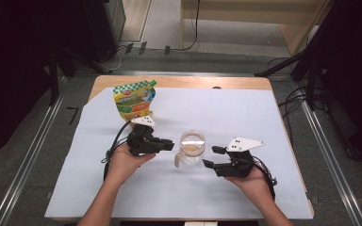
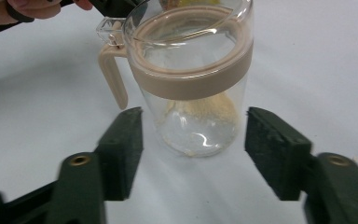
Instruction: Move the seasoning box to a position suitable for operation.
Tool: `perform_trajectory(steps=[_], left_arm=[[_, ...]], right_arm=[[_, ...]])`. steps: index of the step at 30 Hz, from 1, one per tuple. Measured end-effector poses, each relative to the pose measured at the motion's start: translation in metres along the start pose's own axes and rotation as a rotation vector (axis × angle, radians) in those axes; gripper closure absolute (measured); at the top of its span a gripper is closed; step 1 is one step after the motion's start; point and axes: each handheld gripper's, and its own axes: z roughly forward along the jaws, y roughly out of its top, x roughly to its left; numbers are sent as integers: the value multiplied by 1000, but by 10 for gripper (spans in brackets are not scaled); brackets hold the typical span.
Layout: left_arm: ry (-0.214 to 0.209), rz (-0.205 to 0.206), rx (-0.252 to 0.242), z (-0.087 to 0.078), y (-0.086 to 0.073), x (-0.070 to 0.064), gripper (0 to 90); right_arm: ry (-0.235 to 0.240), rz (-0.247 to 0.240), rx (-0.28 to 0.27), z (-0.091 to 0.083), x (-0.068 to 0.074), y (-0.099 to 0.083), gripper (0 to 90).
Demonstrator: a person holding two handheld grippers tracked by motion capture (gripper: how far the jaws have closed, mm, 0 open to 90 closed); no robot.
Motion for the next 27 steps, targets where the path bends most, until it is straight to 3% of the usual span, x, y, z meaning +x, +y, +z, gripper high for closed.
perform_trajectory(steps=[1, 2, 5, 6, 7, 9, 12, 27], left_arm=[[0, 0, 0, 0, 0, 0, 889], [-4, 17, 3, 2, 1, -2, 900], [-8, 35, 8, 5, 2, -6, 900], [-8, 35, 8, 5, 2, -6, 900], [-8, 39, 10, 7, 3, -8, 900], [-6, 38, 10, 8, 3, -8, 900], [-2, 44, 10, 11, 2, -9, 900], [-7, 45, 18, 14, 2, -12, 900]], right_arm=[[0, 0, 0, 0, 0, 0, 427], [1, 0, 9, 0, 0, 0, 496], [-10, 1, 14, -2, 0, 1, 604], [-10, 1, 14, -2, 0, 1, 604], [-19, 10, 24, -3, 0, 2, 699], [-17, 13, 26, -3, -1, 2, 741], [-10, 16, 40, -2, 0, 1, 873], [-8, 11, 65, 10, 6, 3, 900]])
